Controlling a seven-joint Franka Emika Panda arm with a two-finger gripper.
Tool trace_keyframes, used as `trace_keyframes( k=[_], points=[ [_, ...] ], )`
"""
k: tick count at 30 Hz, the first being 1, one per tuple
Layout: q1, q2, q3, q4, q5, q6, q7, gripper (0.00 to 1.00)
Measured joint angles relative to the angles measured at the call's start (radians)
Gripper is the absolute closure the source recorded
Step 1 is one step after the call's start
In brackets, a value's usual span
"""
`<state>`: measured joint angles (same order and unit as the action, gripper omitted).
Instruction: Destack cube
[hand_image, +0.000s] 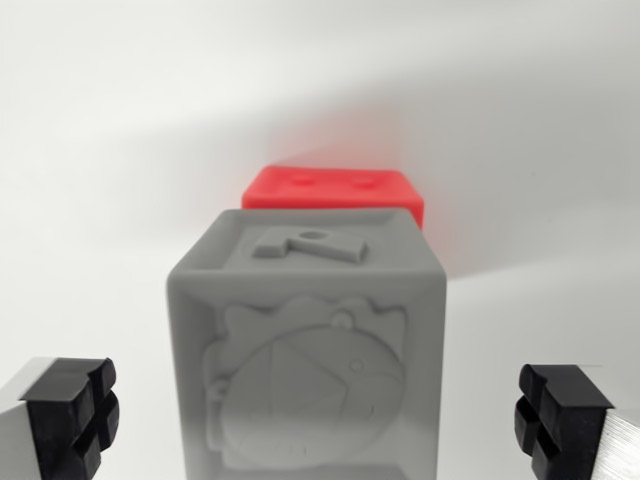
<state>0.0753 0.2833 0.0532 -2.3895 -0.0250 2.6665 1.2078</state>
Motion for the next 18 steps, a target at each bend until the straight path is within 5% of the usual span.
trace_keyframes(
  k=[18],
  points=[
    [0.009,0.081,-0.010,0.007,-0.005,0.075,0.005,0.00]
  ],
)
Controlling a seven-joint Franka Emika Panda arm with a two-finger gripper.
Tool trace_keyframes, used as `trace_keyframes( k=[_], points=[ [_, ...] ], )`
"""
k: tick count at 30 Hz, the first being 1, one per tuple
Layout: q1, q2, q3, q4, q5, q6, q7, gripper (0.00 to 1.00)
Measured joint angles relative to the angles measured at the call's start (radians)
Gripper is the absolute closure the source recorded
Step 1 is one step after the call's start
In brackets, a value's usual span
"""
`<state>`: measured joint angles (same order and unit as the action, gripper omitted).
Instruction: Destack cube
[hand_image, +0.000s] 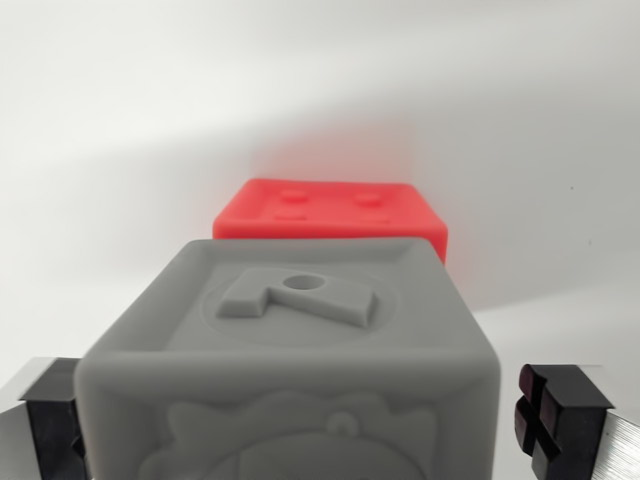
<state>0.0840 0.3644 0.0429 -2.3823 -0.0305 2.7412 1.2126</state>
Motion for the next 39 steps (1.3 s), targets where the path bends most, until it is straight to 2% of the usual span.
trace_keyframes(
  k=[1,39],
  points=[
    [0.000,0.000,0.000,0.000,0.000,0.001,0.000,1.00],
    [0.001,-0.001,-0.001,0.000,0.000,0.001,0.000,1.00]
  ],
)
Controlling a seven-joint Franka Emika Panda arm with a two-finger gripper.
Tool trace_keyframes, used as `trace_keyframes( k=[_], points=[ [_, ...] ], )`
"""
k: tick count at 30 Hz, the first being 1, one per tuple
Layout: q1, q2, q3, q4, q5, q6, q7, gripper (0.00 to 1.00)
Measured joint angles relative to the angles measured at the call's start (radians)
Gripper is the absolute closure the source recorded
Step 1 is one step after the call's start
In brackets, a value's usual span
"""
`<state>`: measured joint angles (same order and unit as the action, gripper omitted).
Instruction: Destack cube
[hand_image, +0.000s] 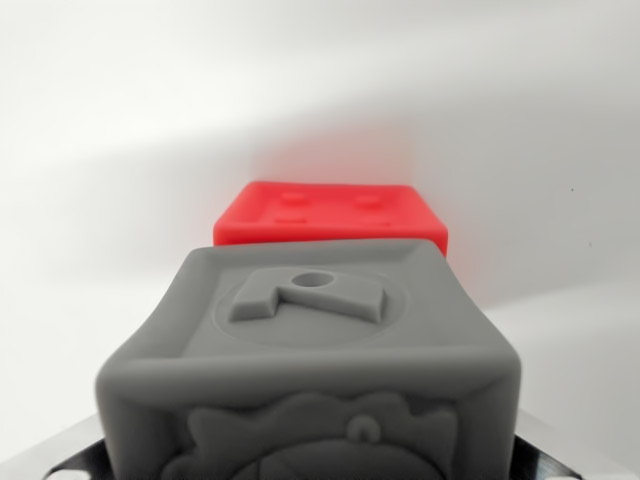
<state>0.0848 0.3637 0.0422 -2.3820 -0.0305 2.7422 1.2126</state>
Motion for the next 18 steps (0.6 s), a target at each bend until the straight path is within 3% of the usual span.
trace_keyframes(
  k=[18],
  points=[
    [-0.001,-0.067,0.002,-0.006,0.002,-0.057,-0.001,1.00]
  ],
)
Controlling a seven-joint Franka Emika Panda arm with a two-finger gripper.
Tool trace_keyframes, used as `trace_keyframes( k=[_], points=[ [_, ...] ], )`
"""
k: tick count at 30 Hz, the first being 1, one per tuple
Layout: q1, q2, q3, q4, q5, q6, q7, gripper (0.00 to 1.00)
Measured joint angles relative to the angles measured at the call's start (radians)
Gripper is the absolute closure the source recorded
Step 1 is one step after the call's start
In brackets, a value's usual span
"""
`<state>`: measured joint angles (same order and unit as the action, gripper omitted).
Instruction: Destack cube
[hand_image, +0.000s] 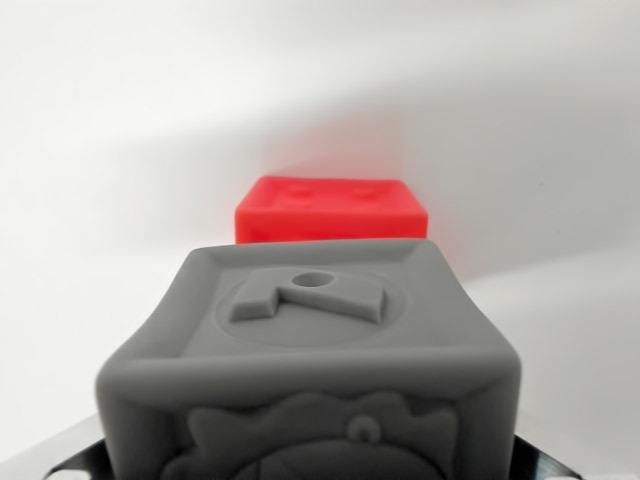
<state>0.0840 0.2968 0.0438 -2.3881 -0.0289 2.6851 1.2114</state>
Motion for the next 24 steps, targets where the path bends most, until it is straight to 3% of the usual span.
trace_keyframes(
  k=[24],
  points=[
    [-0.003,-0.151,0.002,0.003,0.012,-0.147,-0.027,1.00]
  ],
)
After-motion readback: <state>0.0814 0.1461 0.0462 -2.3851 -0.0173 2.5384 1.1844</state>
